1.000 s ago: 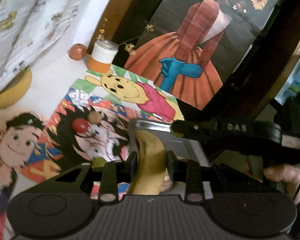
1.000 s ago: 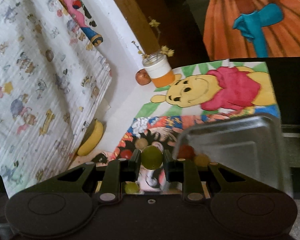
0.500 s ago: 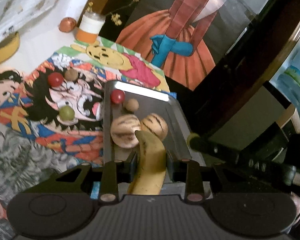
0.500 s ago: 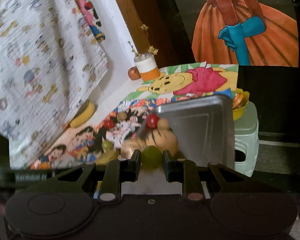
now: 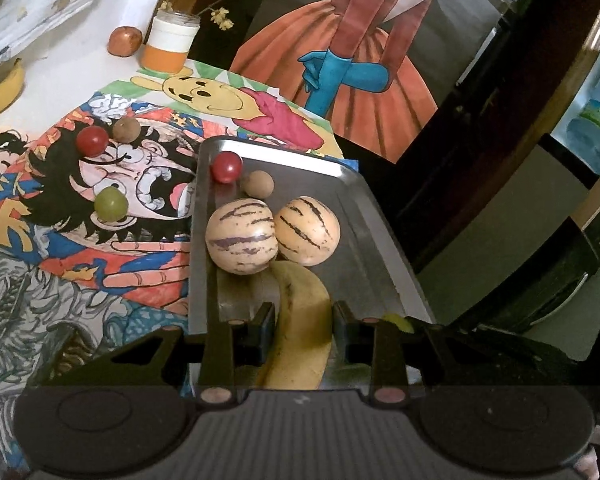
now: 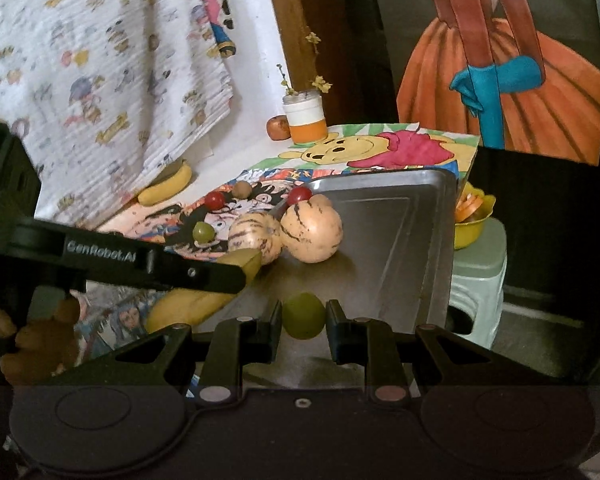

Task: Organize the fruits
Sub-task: 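Carry the grape into the tray and open the right tool while the left tool releases the banana there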

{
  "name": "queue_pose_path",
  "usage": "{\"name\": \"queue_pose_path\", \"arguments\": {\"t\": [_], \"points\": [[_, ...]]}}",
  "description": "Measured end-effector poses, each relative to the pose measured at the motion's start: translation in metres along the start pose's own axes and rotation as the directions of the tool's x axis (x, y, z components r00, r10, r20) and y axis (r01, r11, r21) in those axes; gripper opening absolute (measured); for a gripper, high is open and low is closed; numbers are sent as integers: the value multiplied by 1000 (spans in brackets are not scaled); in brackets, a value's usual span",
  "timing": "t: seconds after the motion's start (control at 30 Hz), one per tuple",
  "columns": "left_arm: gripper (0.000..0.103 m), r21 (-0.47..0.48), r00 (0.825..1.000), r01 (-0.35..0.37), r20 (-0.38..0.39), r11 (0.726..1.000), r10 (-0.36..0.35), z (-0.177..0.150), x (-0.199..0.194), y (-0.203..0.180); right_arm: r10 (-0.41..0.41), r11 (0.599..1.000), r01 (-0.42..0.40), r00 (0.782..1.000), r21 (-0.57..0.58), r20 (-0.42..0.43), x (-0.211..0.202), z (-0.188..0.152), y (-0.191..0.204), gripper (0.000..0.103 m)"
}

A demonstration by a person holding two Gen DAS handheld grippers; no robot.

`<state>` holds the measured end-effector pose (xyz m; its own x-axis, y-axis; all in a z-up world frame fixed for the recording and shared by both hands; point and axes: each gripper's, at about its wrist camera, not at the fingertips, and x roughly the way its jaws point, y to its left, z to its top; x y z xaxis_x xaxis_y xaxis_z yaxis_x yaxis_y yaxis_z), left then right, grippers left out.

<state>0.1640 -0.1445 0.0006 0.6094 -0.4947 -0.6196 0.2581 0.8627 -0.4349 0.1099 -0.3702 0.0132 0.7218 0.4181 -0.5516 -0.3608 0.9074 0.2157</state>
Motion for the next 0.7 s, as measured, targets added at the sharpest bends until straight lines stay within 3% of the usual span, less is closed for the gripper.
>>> {"name": "queue_pose_path", "arguments": {"t": [0.37, 0.7], "points": [[34, 9, 1000, -15, 4, 1000, 15, -8, 6, 1, -22, 994, 21, 1000, -105, -4, 4, -14, 19, 26], [33, 43, 999, -39, 13, 998, 39, -9, 4, -4, -38, 994, 35, 999, -104, -21, 8, -18, 22, 26]]}}
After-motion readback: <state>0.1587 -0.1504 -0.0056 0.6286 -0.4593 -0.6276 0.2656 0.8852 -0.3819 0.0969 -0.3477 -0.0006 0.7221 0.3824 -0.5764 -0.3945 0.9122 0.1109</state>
